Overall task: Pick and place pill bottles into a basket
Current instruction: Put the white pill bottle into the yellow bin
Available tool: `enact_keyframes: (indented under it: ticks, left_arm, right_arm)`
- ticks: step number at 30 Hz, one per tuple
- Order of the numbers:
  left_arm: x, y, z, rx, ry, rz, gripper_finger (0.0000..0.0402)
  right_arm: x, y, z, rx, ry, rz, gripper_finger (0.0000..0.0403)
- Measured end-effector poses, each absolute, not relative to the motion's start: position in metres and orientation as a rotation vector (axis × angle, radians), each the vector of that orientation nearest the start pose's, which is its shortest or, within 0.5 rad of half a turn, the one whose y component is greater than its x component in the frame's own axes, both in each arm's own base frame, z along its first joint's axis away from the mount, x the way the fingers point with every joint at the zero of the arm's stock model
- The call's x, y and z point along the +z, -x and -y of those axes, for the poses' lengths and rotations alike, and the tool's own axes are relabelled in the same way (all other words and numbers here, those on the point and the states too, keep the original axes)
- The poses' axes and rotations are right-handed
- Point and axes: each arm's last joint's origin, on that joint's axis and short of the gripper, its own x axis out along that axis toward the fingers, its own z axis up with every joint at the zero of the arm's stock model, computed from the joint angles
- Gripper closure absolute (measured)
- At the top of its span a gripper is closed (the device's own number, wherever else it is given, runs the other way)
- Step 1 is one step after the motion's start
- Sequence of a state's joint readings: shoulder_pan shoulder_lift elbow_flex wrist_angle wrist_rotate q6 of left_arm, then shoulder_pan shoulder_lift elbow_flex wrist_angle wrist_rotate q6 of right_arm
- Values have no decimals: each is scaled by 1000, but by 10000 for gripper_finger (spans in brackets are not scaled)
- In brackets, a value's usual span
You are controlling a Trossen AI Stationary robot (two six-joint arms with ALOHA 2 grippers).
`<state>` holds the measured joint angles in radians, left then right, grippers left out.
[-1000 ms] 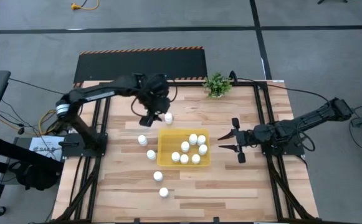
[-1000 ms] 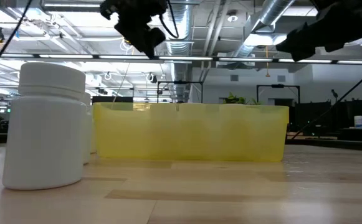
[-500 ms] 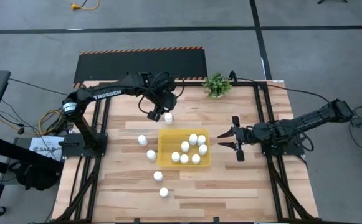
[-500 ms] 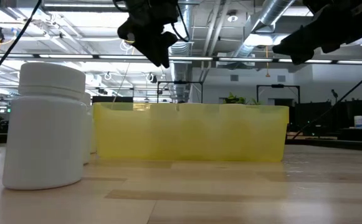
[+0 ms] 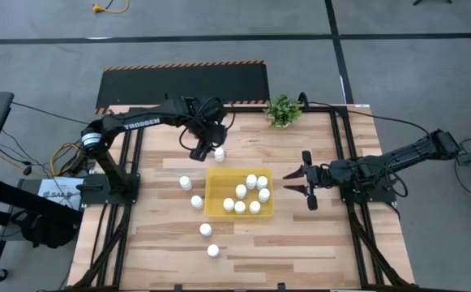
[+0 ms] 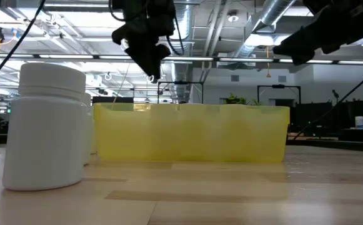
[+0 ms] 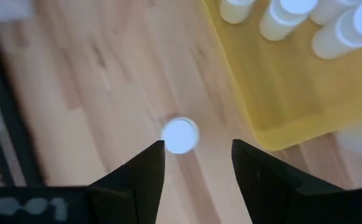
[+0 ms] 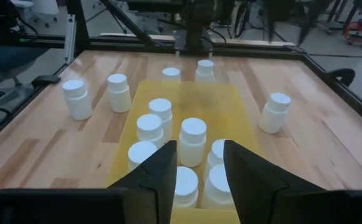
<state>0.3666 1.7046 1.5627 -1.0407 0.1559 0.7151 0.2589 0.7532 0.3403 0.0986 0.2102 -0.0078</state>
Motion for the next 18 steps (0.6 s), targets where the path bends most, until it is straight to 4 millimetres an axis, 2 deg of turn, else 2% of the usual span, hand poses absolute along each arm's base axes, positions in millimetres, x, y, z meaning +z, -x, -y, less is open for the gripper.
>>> enact_keyframes:
  ticks: [7,13,18]
  left_arm:
    - [293,-316,-130,-267,-281,-1117,222]
    - [293,-316,-132,-309,-336,-1091,188]
    - [292,-316,-132,-326,-364,-1085,165]
  right_arm:
    - [211,-165,-30,22,92,-308,278]
    - [210,-166,-26,96,101,-308,278]
    - [195,-163,-22,222,64,-347,278]
